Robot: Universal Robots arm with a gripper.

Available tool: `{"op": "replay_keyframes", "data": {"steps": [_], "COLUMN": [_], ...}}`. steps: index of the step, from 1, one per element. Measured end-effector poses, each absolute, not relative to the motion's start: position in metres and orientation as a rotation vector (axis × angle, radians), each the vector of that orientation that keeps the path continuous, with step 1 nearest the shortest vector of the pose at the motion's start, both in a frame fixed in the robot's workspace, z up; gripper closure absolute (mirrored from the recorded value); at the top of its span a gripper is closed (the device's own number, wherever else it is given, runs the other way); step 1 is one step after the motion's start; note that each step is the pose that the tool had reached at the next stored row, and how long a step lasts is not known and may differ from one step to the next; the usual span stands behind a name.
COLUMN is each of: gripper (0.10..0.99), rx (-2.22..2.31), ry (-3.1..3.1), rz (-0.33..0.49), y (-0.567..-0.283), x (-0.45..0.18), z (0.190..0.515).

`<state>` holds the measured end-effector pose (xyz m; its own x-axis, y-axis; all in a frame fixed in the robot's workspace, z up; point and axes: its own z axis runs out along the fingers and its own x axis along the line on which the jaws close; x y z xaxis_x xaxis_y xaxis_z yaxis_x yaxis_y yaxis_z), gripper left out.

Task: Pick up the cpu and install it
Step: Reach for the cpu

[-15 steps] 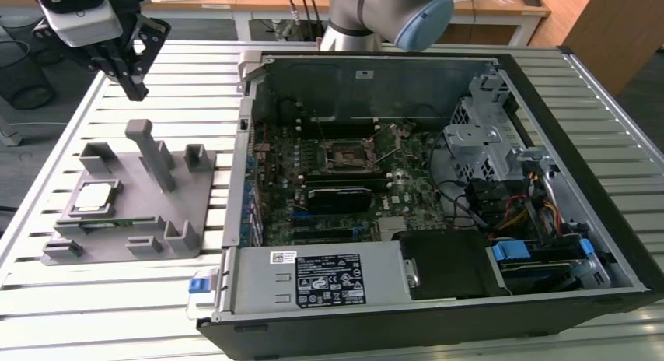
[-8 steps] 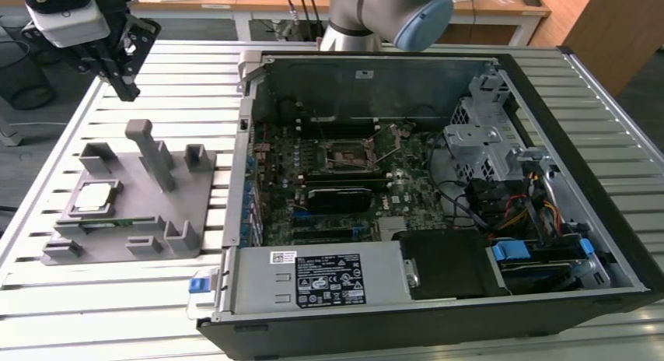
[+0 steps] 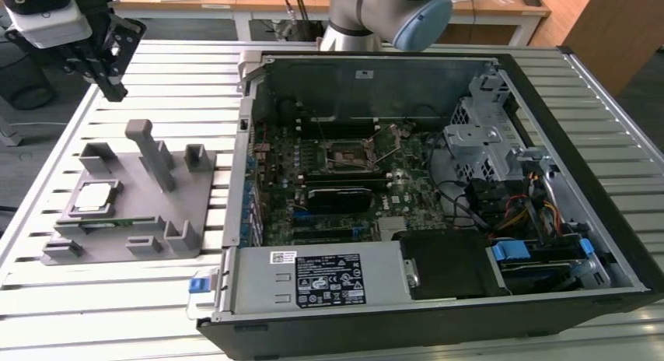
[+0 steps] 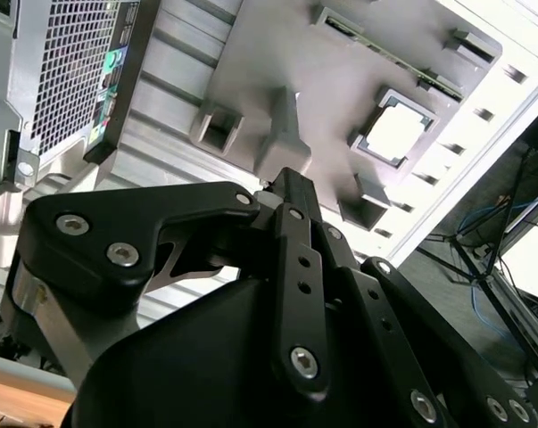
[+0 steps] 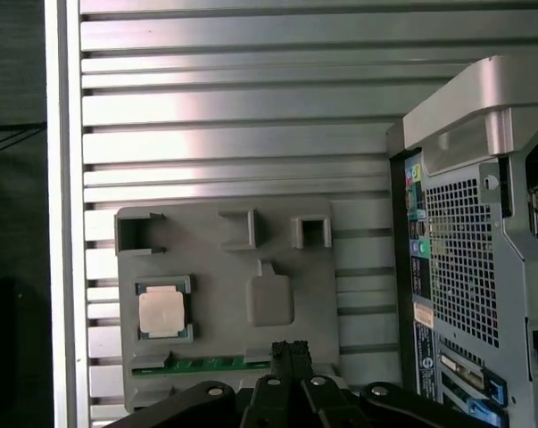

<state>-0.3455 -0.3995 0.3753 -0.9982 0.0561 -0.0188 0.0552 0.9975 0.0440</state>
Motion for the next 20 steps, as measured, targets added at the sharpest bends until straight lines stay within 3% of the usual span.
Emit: {"op": "replay_keyframes", "data": {"steps": [20], "gripper": [0.980], "rx": [0.061], "ry": [3.131], "rz": [0.068], "y": [-0.402], "x": [-0.389], "z": [0.369]}}
